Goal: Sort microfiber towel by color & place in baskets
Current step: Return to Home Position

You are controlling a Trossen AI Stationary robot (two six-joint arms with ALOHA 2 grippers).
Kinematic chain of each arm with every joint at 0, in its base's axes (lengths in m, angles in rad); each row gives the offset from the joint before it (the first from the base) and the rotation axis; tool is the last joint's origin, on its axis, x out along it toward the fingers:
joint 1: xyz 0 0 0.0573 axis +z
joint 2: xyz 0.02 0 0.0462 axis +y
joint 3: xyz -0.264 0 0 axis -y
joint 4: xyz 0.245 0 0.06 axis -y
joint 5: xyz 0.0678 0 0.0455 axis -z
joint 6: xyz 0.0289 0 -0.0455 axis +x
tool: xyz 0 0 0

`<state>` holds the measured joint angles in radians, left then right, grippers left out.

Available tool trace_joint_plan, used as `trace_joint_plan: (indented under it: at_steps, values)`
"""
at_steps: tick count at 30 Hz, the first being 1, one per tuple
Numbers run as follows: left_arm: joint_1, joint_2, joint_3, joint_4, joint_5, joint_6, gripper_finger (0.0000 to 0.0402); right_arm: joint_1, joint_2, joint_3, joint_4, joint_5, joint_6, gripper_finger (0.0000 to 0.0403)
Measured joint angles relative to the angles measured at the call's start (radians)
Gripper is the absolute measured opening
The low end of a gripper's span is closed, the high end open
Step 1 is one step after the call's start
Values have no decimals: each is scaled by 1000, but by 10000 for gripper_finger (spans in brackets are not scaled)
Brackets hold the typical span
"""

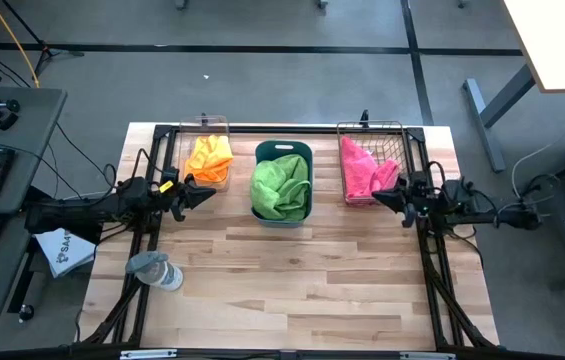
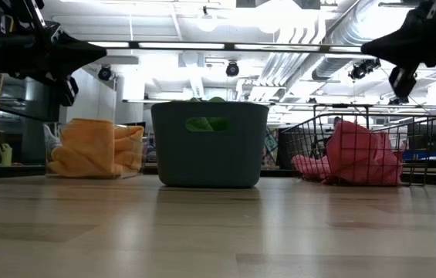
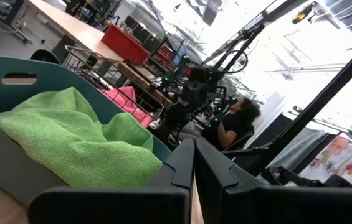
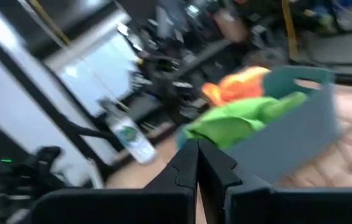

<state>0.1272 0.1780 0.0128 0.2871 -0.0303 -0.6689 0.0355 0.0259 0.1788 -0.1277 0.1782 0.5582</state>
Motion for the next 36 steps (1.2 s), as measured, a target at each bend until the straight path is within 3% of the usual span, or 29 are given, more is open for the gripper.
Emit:
trace_joint_plan:
  at_steps: [6,9,16,25,31,36]
  values:
    - [0,0,1,-3,0,1,0,-2,-14,-169,304,-100,-37,0]
    - [0,0,1,-6,-3,0,0,-3,-12,-168,273,-101,-69,0]
    - [0,0,1,-11,-6,0,0,-3,-12,-168,151,-94,66,0]
    - [0,-1,1,-19,-7,0,1,-3,-9,-168,150,-101,71,0]
    - [0,-162,1,-111,-7,0,1,-2,-25,-168,152,-101,71,0]
    - [-5,-174,0,-107,-8,0,1,-2,-25,-168,153,-105,71,0]
